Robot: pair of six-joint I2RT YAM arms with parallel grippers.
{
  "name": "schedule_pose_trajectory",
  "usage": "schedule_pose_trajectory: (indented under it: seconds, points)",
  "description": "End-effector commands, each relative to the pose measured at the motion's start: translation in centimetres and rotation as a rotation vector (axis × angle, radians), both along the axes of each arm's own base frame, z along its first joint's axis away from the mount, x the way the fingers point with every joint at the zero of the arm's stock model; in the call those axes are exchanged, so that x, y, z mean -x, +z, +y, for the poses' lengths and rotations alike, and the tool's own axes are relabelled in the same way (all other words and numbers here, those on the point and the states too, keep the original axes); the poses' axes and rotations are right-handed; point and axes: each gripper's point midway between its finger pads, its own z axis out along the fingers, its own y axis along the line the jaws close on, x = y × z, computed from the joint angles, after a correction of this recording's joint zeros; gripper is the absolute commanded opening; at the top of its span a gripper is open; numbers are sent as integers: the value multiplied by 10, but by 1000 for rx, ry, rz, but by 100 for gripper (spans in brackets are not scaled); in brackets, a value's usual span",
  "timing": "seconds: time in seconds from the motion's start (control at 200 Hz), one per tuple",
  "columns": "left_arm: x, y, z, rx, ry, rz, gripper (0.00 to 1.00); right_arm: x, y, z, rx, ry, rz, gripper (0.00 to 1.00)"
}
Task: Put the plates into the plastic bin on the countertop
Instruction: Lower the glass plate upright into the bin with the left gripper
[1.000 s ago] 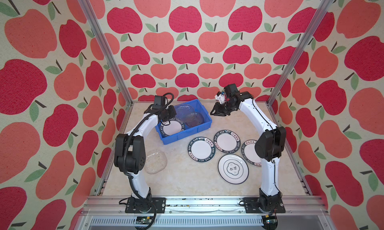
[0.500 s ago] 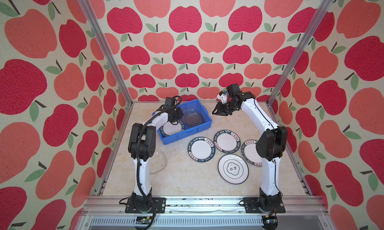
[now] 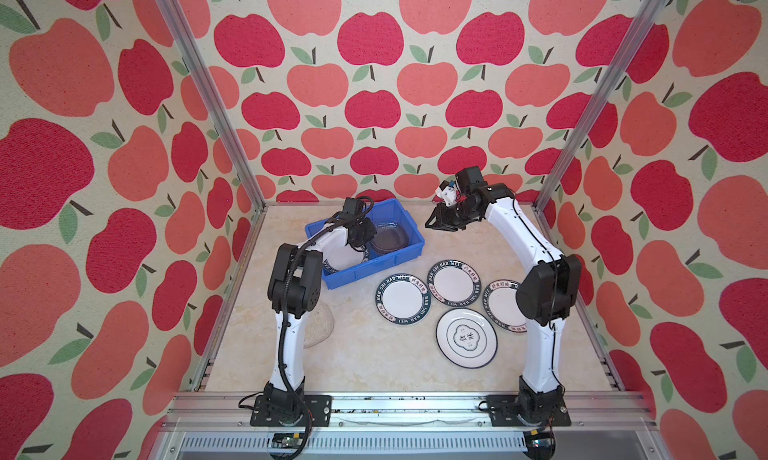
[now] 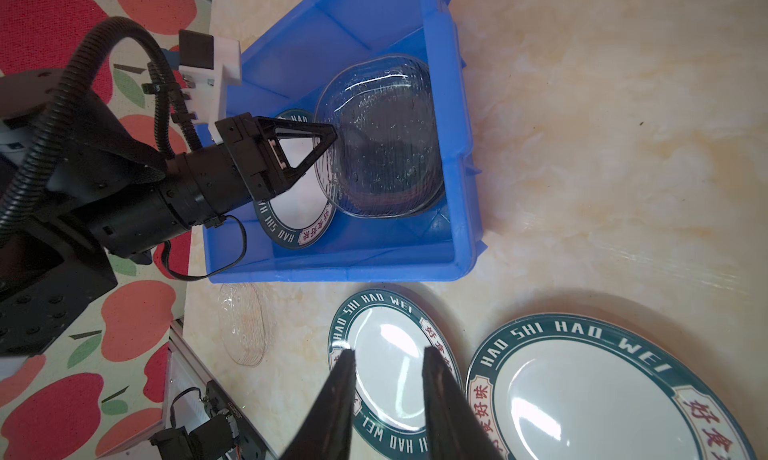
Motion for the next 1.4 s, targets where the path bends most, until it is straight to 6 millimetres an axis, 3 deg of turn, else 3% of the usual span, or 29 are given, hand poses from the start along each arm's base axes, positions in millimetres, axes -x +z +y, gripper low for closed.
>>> schedule_pose_trajectory:
  seconds: [0.0,0.165,0.36,0.4,0.495,0.575,0.85,1.121,1.391]
  points:
    - [-5,14,3,-5,20,-27,43,5,12,-1,-23,15,-20,32]
    - [-7,30,0,-7,-5,-60,53,7,18,1,-27,20,-33,32]
    - [-8,45,-1,-24,-23,-98,54,12,19,9,-35,41,-31,32]
    - [-8,43,-3,-16,-32,-92,53,12,18,11,-35,45,-27,32]
    - [-7,38,-9,-1,-41,-78,39,14,17,15,-30,53,-30,31]
    - [-5,35,-12,-2,-48,-76,30,15,16,17,-26,61,-33,23]
    - [-4,13,-18,4,-65,-34,27,15,10,17,-17,60,-17,23]
    - [1,-22,-23,32,-63,32,23,15,4,17,-13,58,-4,23]
    - [-1,-29,-27,46,-66,38,23,15,2,18,-15,60,4,23]
